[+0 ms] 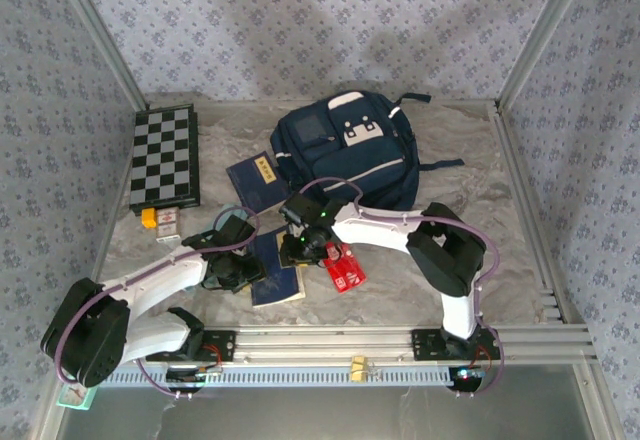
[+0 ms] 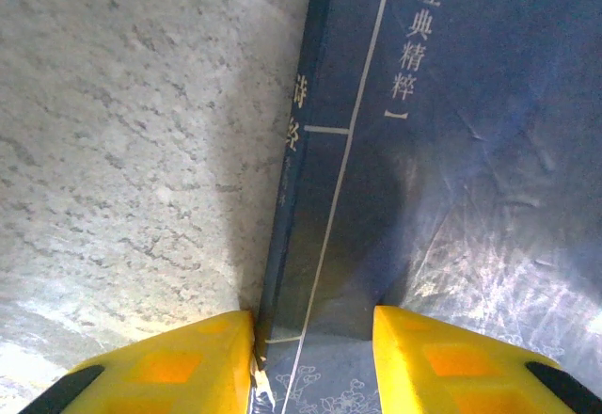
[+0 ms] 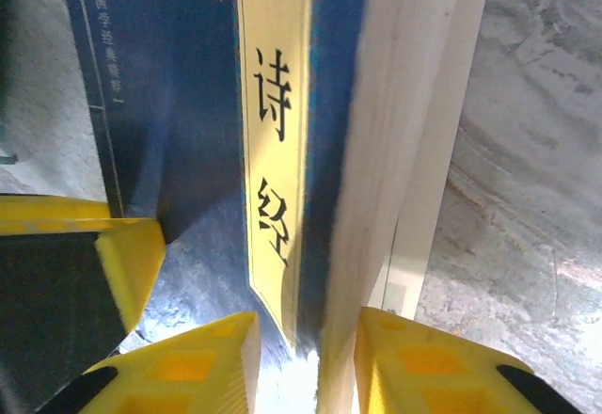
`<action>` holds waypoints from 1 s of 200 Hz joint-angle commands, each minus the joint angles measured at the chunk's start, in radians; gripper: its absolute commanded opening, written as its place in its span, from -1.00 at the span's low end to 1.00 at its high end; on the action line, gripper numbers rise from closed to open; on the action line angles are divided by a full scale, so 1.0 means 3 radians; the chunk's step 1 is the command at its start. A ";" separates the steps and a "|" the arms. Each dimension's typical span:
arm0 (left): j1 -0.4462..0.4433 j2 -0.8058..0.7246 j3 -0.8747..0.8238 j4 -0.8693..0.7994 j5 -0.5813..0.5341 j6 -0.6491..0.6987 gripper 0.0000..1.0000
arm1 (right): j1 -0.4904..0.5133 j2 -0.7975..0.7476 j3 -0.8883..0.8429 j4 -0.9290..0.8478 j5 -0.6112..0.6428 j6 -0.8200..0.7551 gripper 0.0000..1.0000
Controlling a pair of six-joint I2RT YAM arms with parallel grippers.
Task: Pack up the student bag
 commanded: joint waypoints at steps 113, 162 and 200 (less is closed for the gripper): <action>-0.0007 0.0002 0.0218 -0.0130 -0.0041 0.0142 -0.18 | -0.0012 -0.0416 -0.0084 0.0286 -0.0216 -0.0040 -0.94; 0.0190 -0.0654 0.0695 -0.0419 0.0121 0.0314 0.19 | -0.0218 -0.1090 -0.0195 0.0435 -0.0354 -0.0103 -1.00; 0.0434 -0.0957 0.1011 -0.0246 0.0629 0.0528 0.38 | -0.0532 -0.1564 -0.0225 0.0428 -0.0617 -0.0440 -1.00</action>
